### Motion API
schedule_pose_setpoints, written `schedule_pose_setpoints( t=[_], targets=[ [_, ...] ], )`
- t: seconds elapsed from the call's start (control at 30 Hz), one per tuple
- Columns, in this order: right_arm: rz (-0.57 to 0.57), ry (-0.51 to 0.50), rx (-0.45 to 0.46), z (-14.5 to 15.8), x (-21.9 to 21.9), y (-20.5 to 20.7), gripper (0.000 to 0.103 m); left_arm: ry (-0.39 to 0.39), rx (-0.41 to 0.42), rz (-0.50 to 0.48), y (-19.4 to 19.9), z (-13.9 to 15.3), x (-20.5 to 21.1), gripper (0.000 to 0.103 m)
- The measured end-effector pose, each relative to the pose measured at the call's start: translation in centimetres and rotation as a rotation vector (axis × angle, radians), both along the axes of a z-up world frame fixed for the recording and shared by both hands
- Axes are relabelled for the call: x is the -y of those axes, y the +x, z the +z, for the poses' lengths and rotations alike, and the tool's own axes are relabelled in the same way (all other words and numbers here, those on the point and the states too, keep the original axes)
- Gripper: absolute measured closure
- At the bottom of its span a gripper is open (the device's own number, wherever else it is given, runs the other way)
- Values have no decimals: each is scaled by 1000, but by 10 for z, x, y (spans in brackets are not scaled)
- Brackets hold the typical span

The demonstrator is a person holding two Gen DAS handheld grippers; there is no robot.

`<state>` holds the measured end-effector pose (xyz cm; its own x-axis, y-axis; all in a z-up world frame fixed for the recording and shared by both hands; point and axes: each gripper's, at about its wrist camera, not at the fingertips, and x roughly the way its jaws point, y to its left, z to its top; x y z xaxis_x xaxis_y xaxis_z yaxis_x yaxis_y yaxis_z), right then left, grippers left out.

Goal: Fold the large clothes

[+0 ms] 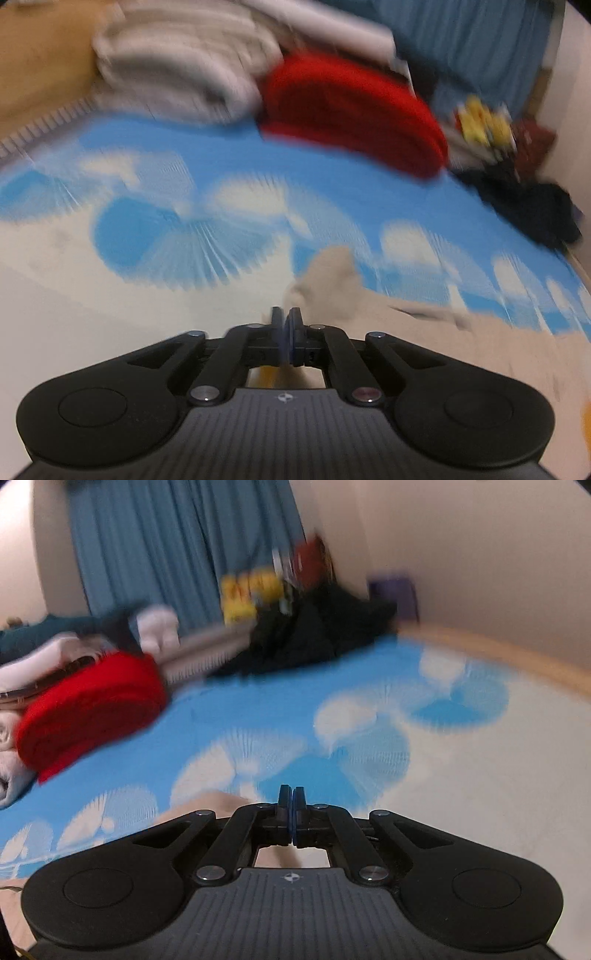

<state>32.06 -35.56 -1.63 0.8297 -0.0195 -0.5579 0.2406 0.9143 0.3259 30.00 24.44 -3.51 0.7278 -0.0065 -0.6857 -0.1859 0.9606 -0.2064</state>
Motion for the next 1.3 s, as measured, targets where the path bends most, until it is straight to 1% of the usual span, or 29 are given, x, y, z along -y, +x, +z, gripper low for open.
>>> schedule_pose_setpoints(
  t=[0.03,0.07,0.1,0.13,0.17,0.2,0.27,0.33,0.4,0.43,0.47,0.5,0.53,0.6,0.63,0.67,0.7,0.73,0.77,0.8,0.87,0.93,1.07,1.13,1.17,1.2,1.23,1.27,1.3],
  targets=[
    [24,5,-23,-5,-2,3,100,-12,-40,-18,3,-5,1,80],
    [57,-1,-32,-8,-5,4,100,4,-43,-11,3,-6,0,73],
    [107,4,-44,-12,-8,6,96,20,-36,3,3,-4,-2,63],
    [139,20,-65,-16,-10,8,74,15,-32,24,2,-3,-7,59],
    [153,41,-98,-22,-10,11,46,-15,-38,42,1,-5,-14,59],
    [157,62,-134,-29,-8,16,38,-70,-54,58,2,-10,-22,59],
    [165,86,-179,-40,-6,22,39,-162,-96,65,4,-20,-30,59],
    [165,81,-232,-50,-10,27,40,-168,-116,62,4,-25,-28,59],
    [174,75,-280,-59,-14,31,47,-150,-112,53,6,-26,-24,59],
    [184,64,-280,-57,-17,29,69,-151,-108,52,7,-27,-24,61],
    [188,32,-270,-52,-20,27,91,-159,-104,53,5,-27,-23,62],
    [192,-9,-245,-46,-23,26,95,-170,-97,47,7,-27,-23,80],
    [200,-37,-201,-36,-26,24,100,-169,-84,41,5,-25,-22,103],
    [189,-72,-85,-12,-28,17,100,-127,-21,34,7,-14,-21,103],
    [170,-71,-26,1,-26,13,100,-103,45,46,5,-3,-21,103],
    [153,-58,34,12,-25,8,100,-103,104,55,3,6,-20,103],
    [145,-53,75,17,-25,6,100,-102,139,60,1,11,-20,103],
    [135,-68,83,18,-25,6,100,-68,157,69,3,13,-16,103],
    [125,-92,64,13,-28,11,100,-23,144,71,7,10,-11,103],
    [119,-109,22,6,-29,17,100,6,117,68,12,5,-7,103],
    [117,-131,-64,-14,-31,28,99,20,10,65,27,-19,-5,102],
    [124,-157,-127,-30,-35,36,99,31,-72,69,35,-40,-4,102],
    [131,-202,-175,-48,-45,42,99,45,-116,85,36,-54,-12,102],
    [122,-229,-214,-55,-46,44,99,107,-157,128,36,-57,-17,103],
    [120,-226,-236,-60,-45,47,99,100,-184,153,35,-60,-23,103],
    [118,-212,-253,-63,-43,48,99,78,-196,173,34,-58,-27,103],
    [120,-198,-254,-62,-42,49,99,52,-168,182,30,-50,-29,103],
    [119,-206,-237,-59,-43,47,96,47,-119,163,28,-38,-29,102],
    [116,-224,-208,-52,-44,44,94,50,-54,119,24,-22,-24,102]
  ],
)
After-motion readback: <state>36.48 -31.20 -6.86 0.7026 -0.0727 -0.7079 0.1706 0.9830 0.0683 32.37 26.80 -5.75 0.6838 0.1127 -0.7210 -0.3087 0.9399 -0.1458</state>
